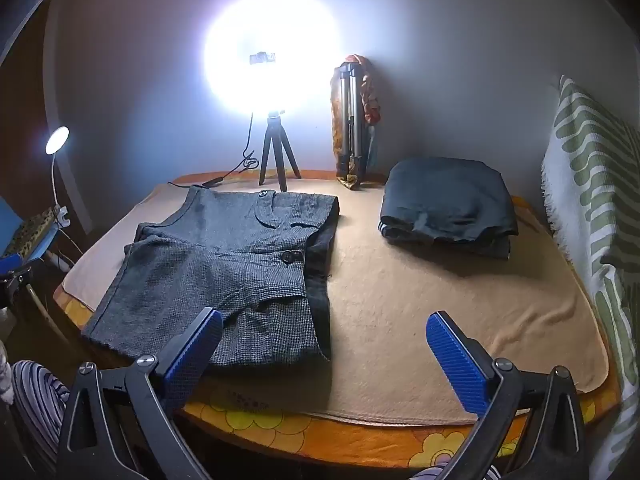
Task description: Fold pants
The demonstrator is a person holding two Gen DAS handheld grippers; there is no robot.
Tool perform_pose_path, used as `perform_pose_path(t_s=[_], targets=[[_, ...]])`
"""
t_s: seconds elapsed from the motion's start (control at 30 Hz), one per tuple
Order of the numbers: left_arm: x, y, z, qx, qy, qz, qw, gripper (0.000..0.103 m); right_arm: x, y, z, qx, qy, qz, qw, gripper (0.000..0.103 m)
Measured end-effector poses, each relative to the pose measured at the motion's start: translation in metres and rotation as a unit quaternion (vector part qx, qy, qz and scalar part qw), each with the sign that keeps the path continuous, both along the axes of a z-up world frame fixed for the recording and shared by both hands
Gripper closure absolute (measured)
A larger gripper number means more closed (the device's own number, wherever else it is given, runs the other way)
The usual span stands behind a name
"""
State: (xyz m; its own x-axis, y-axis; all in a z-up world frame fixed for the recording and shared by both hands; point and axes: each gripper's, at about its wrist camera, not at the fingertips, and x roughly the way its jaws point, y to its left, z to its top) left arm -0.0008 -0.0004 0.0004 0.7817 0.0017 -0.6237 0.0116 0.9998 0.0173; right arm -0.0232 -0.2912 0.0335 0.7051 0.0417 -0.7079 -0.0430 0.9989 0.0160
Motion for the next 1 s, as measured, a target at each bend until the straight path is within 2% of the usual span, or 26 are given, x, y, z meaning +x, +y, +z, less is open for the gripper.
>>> perform_pose_path(t_s=[0.3, 0.43, 1.0], targets=[[-0.0003, 0.0001, -0.0027, 0.005, 0.003, -0.003, 1.0, 0.0, 0.0013, 0.0007, 0.0, -0.001, 0.0, -0.004, 1.0, 0.0], [0.0023, 0.0003, -0.0069, 0.008, 0.001, 0.01, 0.9999, 0.0, 0.0023, -0.0002, -0.0043, -0.001, 0.004, -0.003, 1.0, 0.0], [0.0061, 0.0049, -0.0042, -0.003, 0.004, 0.014, 0.9999, 0.0, 0.0036, 0.0071, -0.0042, -0.003, 0.008, 0.008, 1.0, 0.0]])
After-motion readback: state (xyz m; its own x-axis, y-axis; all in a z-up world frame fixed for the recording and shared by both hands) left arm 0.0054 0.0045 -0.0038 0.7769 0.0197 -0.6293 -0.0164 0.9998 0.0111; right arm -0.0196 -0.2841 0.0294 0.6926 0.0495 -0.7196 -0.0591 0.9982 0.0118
